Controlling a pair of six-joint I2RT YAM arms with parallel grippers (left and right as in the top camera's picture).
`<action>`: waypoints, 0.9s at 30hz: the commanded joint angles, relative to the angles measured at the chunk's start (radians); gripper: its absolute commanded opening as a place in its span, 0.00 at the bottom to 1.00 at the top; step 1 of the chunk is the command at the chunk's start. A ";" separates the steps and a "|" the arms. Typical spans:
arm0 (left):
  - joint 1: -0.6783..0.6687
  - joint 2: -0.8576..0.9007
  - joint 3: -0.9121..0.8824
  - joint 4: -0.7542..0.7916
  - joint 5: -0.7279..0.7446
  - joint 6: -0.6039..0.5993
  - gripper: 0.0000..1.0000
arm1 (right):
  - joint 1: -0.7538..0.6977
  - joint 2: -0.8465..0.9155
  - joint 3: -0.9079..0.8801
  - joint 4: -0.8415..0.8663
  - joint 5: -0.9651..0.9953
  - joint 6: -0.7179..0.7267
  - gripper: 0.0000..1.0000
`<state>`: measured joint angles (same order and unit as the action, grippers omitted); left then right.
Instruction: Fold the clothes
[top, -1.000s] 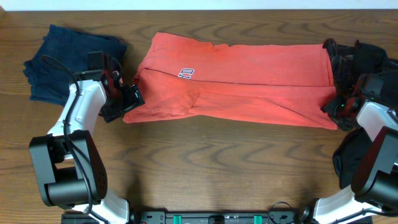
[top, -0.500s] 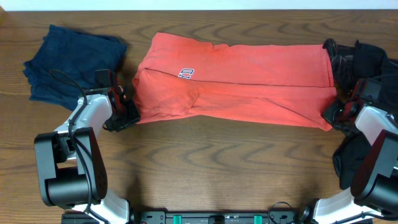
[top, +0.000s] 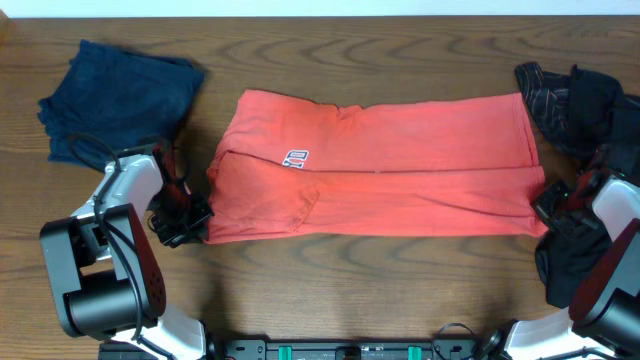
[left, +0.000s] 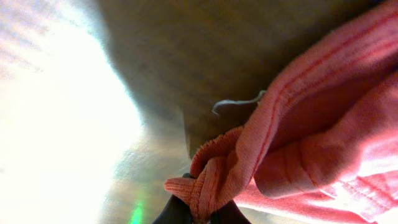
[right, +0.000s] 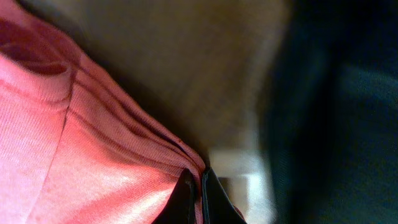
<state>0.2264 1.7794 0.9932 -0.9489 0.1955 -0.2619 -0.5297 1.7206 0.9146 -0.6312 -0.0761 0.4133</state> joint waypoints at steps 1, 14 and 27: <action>0.014 -0.056 -0.002 -0.019 -0.031 0.001 0.06 | -0.026 -0.034 -0.033 -0.016 0.087 0.009 0.01; -0.047 -0.392 0.029 0.297 0.105 0.017 0.98 | 0.044 -0.391 -0.028 0.157 -0.195 -0.105 0.56; -0.179 0.015 0.316 0.512 0.111 0.080 0.98 | 0.111 -0.394 -0.028 0.129 -0.194 -0.166 0.57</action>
<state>0.0559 1.6981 1.2007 -0.4286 0.2993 -0.2310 -0.4282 1.3258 0.8799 -0.5003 -0.2626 0.2737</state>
